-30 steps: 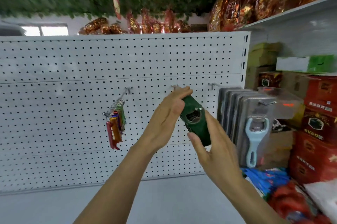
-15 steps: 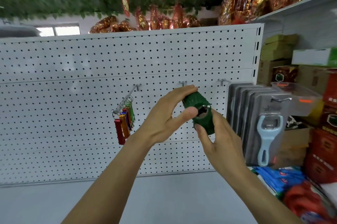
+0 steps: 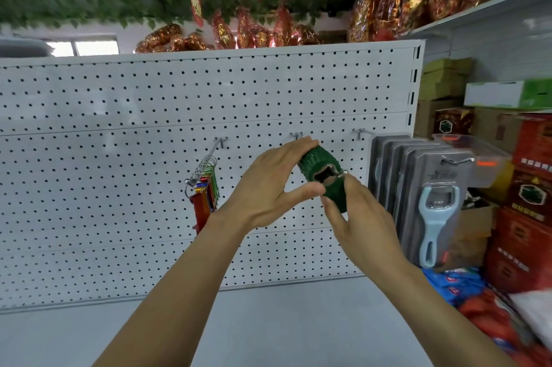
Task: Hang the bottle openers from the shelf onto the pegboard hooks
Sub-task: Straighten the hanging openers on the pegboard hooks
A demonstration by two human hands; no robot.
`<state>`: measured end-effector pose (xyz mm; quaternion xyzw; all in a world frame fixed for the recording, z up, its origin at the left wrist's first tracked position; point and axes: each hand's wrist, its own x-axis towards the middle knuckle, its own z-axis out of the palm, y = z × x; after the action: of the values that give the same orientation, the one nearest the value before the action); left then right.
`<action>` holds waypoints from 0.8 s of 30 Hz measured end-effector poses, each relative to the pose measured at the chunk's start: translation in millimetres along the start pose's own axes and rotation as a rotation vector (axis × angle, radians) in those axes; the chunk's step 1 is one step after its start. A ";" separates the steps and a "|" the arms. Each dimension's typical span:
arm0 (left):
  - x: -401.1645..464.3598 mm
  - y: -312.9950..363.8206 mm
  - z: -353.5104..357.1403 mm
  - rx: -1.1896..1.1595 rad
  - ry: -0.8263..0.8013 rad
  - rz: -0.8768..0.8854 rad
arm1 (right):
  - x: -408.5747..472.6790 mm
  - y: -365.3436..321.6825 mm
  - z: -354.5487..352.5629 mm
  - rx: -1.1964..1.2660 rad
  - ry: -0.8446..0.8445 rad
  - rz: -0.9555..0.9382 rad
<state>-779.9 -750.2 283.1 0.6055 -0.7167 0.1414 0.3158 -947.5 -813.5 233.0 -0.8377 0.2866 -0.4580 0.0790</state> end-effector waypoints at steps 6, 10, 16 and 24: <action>1.3 -1.0 2.0 -0.023 0.016 -0.009 | -0.7 -1.7 -3.7 -0.027 -0.006 0.016; -1.3 5.6 2.1 -0.138 0.049 -0.030 | -3.8 -1.9 -6.6 -0.019 -0.012 0.015; -18.7 43.3 -1.6 -0.293 0.238 -0.038 | -32.3 1.0 -21.7 0.029 0.076 0.018; -12.7 135.7 3.7 -0.161 0.434 0.256 | -41.4 56.3 -82.3 0.158 0.570 -0.144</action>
<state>-909.9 -711.7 296.8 0.4383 -0.7120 0.2494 0.4886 -1054.6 -826.3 227.6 -0.6849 0.2006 -0.6999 0.0278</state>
